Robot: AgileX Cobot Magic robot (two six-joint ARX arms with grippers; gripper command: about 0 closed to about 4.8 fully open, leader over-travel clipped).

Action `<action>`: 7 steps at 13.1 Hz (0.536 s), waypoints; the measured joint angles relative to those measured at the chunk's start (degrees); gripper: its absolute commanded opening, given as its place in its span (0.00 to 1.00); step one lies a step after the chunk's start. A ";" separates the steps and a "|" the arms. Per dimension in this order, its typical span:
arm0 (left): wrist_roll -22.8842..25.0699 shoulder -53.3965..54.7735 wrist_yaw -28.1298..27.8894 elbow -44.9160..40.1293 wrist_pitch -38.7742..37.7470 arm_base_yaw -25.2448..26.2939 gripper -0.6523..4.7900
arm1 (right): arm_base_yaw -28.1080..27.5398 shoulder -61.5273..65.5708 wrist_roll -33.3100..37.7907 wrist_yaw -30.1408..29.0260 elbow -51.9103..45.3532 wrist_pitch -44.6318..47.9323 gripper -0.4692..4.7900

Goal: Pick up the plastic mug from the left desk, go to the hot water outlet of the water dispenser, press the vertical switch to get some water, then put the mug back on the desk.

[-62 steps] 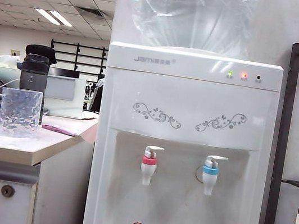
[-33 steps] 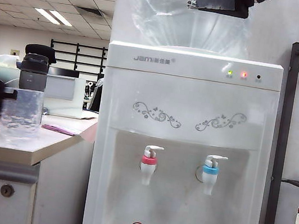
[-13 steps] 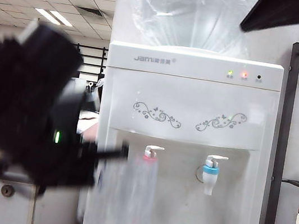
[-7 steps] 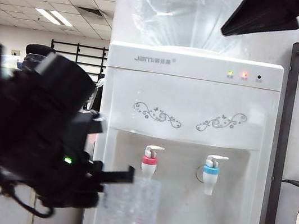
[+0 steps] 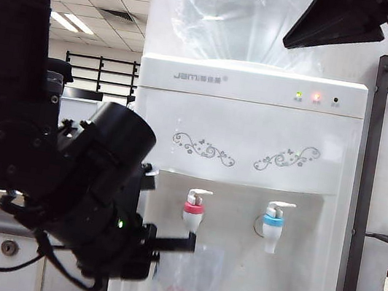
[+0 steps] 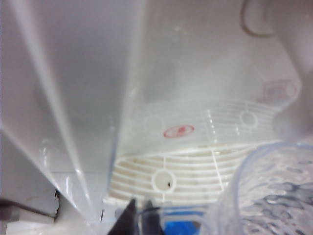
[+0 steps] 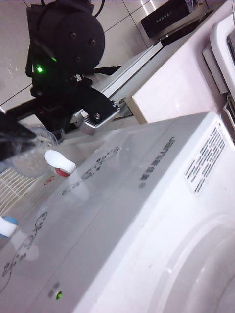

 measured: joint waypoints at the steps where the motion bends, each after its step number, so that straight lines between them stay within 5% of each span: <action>1: 0.00 0.00 -0.72 0.00 1.55 0.07 0.11 | 0.00 0.44 0.00 -0.04 0.00 -0.02 0.09; 7: 0.09 0.02 -3.37 0.00 6.25 0.13 0.11 | 0.07 8.17 0.00 -4.37 0.02 -0.42 0.09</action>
